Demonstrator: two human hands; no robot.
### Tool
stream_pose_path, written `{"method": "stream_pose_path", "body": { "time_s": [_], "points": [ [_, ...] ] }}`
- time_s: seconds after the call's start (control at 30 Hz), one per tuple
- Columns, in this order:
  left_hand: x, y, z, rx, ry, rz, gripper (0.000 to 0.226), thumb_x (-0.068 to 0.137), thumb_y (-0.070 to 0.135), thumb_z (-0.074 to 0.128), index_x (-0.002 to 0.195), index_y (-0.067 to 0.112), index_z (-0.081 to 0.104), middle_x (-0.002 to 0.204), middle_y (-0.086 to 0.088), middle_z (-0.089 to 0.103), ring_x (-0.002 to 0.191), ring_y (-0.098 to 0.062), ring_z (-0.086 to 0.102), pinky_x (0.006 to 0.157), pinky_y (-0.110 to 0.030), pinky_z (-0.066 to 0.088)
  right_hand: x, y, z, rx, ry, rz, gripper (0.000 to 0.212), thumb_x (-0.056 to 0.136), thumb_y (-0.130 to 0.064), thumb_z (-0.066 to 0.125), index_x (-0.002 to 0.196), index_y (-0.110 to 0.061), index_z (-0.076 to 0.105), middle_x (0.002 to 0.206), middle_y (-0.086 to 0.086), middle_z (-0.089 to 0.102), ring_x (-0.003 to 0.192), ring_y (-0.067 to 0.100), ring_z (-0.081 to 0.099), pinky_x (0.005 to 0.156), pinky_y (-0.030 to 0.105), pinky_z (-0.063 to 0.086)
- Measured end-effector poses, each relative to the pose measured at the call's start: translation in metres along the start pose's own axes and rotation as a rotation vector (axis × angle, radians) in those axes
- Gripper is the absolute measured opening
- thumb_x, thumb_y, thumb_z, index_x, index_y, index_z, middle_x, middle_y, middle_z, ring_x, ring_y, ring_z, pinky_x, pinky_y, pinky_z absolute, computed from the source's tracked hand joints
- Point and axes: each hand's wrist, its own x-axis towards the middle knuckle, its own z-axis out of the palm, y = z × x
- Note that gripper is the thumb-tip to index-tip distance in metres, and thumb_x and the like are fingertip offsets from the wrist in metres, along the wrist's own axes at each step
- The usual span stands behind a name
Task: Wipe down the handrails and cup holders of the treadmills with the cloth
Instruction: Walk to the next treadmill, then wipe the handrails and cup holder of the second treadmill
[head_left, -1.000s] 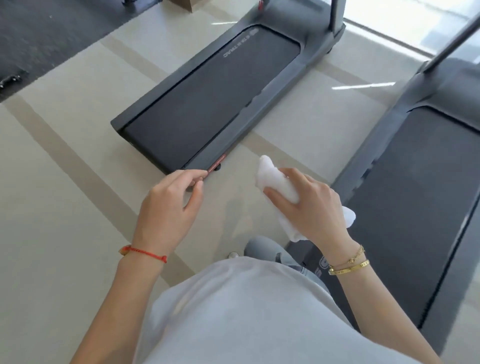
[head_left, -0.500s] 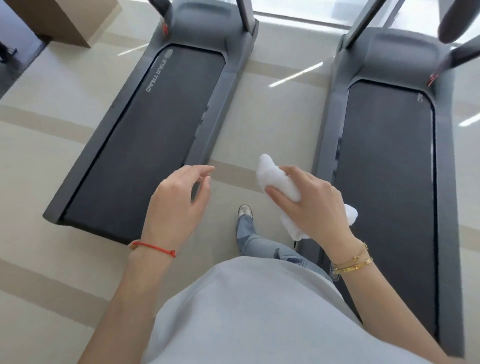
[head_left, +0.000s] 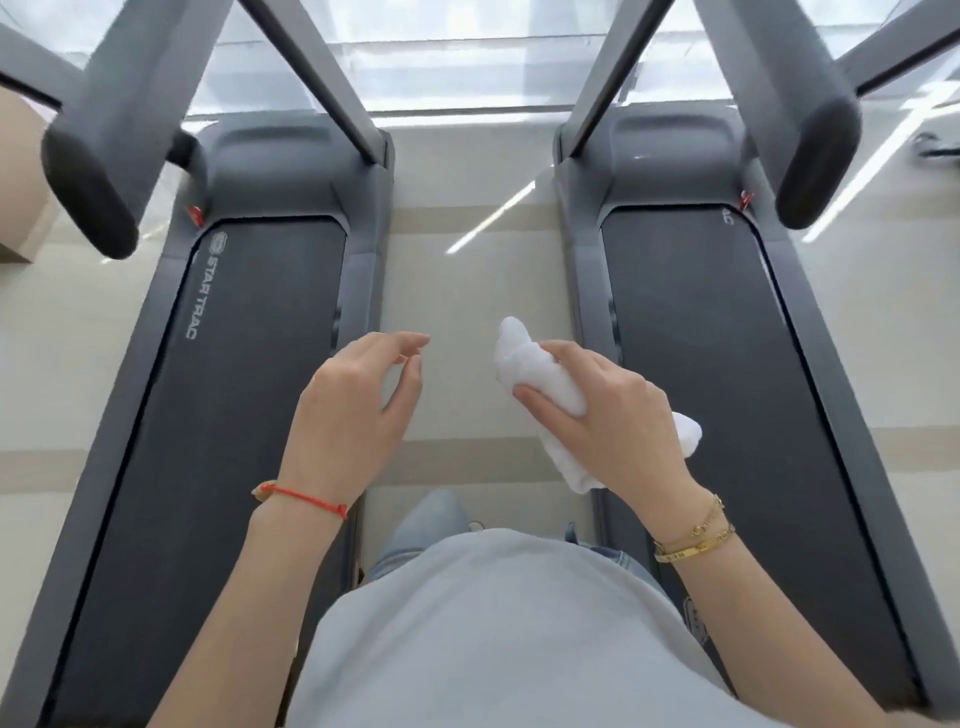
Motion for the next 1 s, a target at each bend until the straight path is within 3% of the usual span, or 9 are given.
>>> {"method": "stream_pose_path", "body": {
  "time_s": [0.33,0.47,0.6,0.7,0.83,1.0],
  "points": [
    [0.203,-0.015,0.037,-0.1,-0.127,0.279,0.022,0.097,0.016,0.057,0.115,0.015,0.069,0.107,0.004,0.07,0.098,-0.012,0.066,0.088,-0.029,0.052,0.132,0.021,0.016,-0.063,0.222,0.224,0.04,0.087,-0.064,0.049,0.114,-0.037,0.06,0.088,-0.014,0.067,0.07,0.012,0.063,0.057,0.026,0.048],
    [0.292,0.0,0.053,-0.169,-0.189,0.426,0.021,0.097,0.016,0.056,0.114,0.015,0.069,0.105,0.004,0.07,0.097,-0.015,0.066,0.086,-0.036,0.053,0.187,0.027,0.012,-0.03,0.289,0.375,0.044,0.086,-0.067,0.047,0.118,-0.04,0.059,0.091,-0.016,0.066,0.075,0.01,0.062,0.064,0.031,0.05],
    [0.369,0.021,0.072,-0.219,-0.255,0.618,0.02,0.098,0.016,0.055,0.113,0.016,0.069,0.105,0.006,0.07,0.095,-0.014,0.066,0.084,-0.033,0.052,0.232,0.033,0.006,-0.063,0.395,0.49,0.046,0.086,-0.07,0.044,0.119,-0.041,0.058,0.093,-0.016,0.067,0.077,0.011,0.063,0.064,0.032,0.051],
    [0.412,0.039,0.09,-0.245,-0.314,0.756,0.021,0.097,0.015,0.056,0.113,0.015,0.069,0.103,0.005,0.069,0.088,-0.014,0.066,0.082,-0.035,0.053,0.256,0.039,0.0,-0.097,0.449,0.576,0.045,0.086,-0.071,0.041,0.12,-0.044,0.055,0.096,-0.018,0.066,0.079,0.008,0.062,0.065,0.029,0.049],
    [0.455,0.066,0.114,-0.31,-0.38,0.888,0.021,0.097,0.012,0.056,0.113,0.013,0.069,0.107,0.004,0.069,0.093,-0.017,0.066,0.082,-0.041,0.053,0.277,0.048,-0.014,-0.151,0.535,0.66,0.037,0.089,-0.065,0.048,0.118,-0.044,0.055,0.095,-0.019,0.066,0.08,0.007,0.06,0.063,0.028,0.049],
    [0.499,0.109,0.146,-0.35,-0.435,1.031,0.021,0.098,0.013,0.055,0.113,0.012,0.069,0.105,0.004,0.069,0.084,-0.012,0.06,0.081,-0.037,0.054,0.297,0.069,-0.047,-0.206,0.674,0.74,0.038,0.091,-0.062,0.047,0.119,-0.039,0.058,0.098,-0.017,0.067,0.084,0.007,0.063,0.066,0.033,0.054]
  ]
}}
